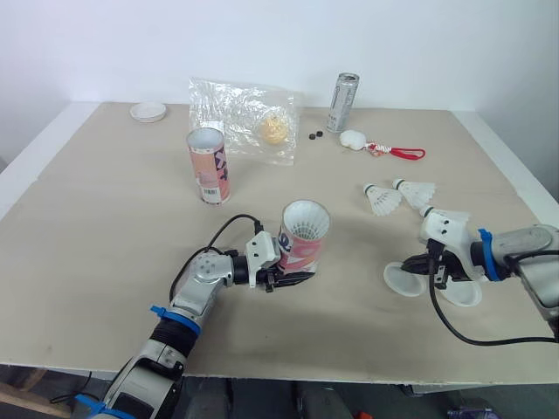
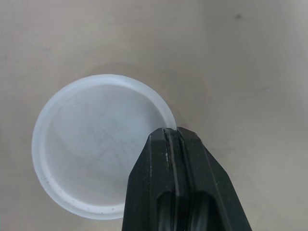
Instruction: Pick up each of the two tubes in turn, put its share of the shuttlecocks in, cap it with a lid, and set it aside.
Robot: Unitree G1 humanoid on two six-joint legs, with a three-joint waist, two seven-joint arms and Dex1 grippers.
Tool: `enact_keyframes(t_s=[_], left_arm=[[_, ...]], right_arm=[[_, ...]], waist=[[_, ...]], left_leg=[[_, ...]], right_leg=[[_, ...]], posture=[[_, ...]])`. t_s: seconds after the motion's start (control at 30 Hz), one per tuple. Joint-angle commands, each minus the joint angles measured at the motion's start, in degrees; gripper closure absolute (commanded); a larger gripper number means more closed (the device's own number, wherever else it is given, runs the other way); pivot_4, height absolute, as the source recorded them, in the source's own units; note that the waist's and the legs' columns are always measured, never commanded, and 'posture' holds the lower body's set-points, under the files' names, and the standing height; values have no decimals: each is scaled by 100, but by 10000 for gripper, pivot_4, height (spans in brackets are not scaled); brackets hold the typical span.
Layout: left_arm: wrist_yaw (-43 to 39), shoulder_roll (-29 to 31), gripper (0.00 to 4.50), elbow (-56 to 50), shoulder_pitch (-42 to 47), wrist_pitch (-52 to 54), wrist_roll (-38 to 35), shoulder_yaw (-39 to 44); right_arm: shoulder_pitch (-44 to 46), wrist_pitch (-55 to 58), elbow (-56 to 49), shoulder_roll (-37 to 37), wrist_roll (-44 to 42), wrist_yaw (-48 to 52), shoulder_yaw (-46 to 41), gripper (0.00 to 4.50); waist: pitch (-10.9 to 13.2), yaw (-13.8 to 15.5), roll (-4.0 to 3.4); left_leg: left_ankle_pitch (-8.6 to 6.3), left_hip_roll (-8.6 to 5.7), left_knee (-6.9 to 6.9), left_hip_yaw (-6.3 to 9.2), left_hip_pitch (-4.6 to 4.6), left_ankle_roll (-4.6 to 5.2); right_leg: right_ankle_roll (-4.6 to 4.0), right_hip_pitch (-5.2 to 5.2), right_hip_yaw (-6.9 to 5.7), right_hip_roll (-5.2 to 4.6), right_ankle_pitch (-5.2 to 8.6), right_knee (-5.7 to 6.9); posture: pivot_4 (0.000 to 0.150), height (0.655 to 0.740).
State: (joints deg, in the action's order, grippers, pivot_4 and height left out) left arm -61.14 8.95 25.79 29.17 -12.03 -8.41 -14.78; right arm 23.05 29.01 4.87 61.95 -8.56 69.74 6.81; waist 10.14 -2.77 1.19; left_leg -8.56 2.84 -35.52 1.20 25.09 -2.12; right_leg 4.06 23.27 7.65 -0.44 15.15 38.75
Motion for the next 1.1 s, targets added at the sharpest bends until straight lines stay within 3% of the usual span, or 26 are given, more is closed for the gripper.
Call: enact_keyframes(t_s=[0.03,0.3,0.5,0.83,1.1], left_arm=[[18,6,20845,-15,-66,57,45,-65],[-47,18,20845,86,-46,208,-12,-49],[-76,-6,20845,185,37,237,-19,-45],[-105,-73,20845,302,108,238,22,-86],[-83,-96,20845,339,132,225,44,-73]], right_arm=[[-83,-222,-110,52,-66,177,-122,44276],[249,-421,-816,130,-901,643,-828,44276],[1199,137,-1385,121,-1640,802,-1113,44276],[3131,425,-1490,-639,-1562,673,-187,44276],[3783,227,-1104,-1287,-1319,845,394,44276]], waist=[[0,0,0],[-2,0,-5],[-2,-1,-6],[-4,4,-9],[-4,14,-10]], left_leg=[[0,0,0,0,0,0],[0,0,1,0,0,0],[0,0,1,0,0,0],[0,1,10,2,5,-1],[-1,0,12,1,13,-1]], right_leg=[[0,0,0,0,0,0],[0,0,0,0,0,0],[0,2,0,0,0,0],[-4,5,-4,-3,1,-13],[-5,5,-3,-4,0,-24]], posture=[[1500,7400],[1500,7400],[1500,7400],[1500,7400],[1500,7400]])
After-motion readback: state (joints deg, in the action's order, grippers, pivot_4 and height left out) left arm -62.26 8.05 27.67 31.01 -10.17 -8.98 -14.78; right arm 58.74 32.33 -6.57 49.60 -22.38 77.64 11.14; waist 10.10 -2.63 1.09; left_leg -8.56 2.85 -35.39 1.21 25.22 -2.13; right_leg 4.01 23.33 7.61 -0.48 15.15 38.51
